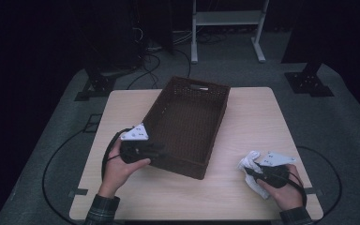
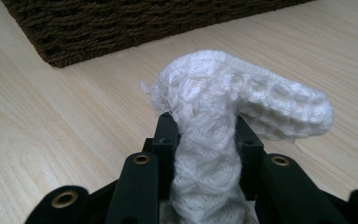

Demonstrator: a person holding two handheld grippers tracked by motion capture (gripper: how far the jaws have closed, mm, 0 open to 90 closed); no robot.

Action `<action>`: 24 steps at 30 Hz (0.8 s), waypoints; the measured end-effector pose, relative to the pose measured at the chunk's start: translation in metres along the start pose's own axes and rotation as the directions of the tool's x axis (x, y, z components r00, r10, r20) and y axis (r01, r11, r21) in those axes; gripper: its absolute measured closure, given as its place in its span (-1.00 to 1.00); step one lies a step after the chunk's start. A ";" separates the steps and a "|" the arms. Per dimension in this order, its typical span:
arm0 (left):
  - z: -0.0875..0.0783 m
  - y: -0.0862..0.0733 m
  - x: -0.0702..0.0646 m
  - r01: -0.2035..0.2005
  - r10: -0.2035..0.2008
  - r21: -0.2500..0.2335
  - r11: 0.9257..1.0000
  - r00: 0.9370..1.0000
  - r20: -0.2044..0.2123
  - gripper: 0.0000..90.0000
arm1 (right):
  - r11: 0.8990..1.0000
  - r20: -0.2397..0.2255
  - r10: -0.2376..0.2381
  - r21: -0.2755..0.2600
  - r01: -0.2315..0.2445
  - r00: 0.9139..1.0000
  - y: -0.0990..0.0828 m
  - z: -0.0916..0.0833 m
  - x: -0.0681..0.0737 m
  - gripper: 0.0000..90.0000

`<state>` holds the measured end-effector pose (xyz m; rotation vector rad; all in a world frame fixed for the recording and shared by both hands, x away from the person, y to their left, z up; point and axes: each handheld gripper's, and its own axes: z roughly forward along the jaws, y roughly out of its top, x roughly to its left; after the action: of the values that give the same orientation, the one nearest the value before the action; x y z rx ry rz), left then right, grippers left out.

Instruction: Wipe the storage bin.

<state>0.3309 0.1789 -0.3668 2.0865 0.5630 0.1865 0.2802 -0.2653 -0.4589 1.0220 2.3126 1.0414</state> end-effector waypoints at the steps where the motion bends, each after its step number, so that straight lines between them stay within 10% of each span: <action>1: -0.004 -0.002 0.004 -0.001 0.001 0.000 1.000 1.000 -0.009 0.23 | 1.000 0.000 0.003 0.000 -0.003 1.000 0.000 0.000 0.000 0.52; 11: -0.031 -0.027 0.037 0.026 -0.025 0.005 1.000 0.995 -0.091 0.00 | 1.000 -0.008 -0.002 0.005 0.002 1.000 0.000 0.003 0.001 0.51; 24: -0.023 -0.041 0.049 0.017 -0.013 0.035 0.999 0.993 -0.116 0.05 | 1.000 -0.014 0.001 0.010 -0.001 1.000 -0.001 0.005 0.001 0.51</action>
<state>0.3528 0.2377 -0.3917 2.1159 0.6555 0.2921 0.2820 -0.2621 -0.4627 1.0233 2.3309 1.0416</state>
